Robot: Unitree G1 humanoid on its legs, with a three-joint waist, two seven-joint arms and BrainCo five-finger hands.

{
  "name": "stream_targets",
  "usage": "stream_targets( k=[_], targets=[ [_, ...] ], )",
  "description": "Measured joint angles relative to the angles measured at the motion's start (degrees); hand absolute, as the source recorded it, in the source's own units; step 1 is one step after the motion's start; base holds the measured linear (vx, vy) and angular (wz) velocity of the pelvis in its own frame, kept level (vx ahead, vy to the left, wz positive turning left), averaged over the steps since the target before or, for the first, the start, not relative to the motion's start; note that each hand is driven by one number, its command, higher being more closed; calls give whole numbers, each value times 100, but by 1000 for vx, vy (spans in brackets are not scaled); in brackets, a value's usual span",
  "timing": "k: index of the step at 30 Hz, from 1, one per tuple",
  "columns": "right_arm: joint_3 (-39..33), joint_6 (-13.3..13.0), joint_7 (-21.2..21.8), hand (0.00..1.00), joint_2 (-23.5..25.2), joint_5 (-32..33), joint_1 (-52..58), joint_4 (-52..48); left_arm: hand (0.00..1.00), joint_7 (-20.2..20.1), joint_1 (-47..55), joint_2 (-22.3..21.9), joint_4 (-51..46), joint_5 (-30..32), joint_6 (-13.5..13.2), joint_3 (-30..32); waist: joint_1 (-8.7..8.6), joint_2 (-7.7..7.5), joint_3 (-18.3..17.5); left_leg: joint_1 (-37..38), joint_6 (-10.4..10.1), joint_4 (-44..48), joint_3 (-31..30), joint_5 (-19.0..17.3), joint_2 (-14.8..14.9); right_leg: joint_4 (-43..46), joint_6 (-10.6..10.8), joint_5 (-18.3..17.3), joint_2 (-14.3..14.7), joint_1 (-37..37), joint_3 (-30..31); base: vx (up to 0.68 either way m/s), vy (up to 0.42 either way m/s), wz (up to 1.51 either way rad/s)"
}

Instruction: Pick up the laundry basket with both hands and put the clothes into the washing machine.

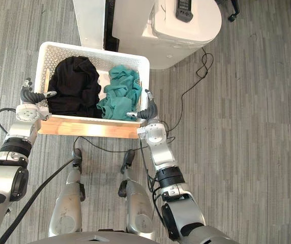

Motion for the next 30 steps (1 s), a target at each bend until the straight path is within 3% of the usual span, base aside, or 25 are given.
stream_targets(
  k=[12,23,30],
  targets=[
    [-328,-48,-933,0,541,-225,403,-186,0,371,134,-414,-112,2,-10,-240,-5,-7,-12,8,42,-1,-81,-29,-116,-28,20,13,-124,87,-84,-33,-12,5],
    [-884,20,-1812,0,720,-513,616,-186,0,565,218,-541,-204,102,-71,-418,9,-6,-44,-38,49,-1,-126,-32,-135,-28,32,4,-145,71,-120,-13,-18,1],
    [-1143,125,-2116,0,768,-654,705,-426,0,643,223,-575,-204,111,-74,-431,10,-5,-47,-40,50,-2,-126,-33,-142,-28,33,2,-153,69,-118,-14,-18,0]
  ],
)
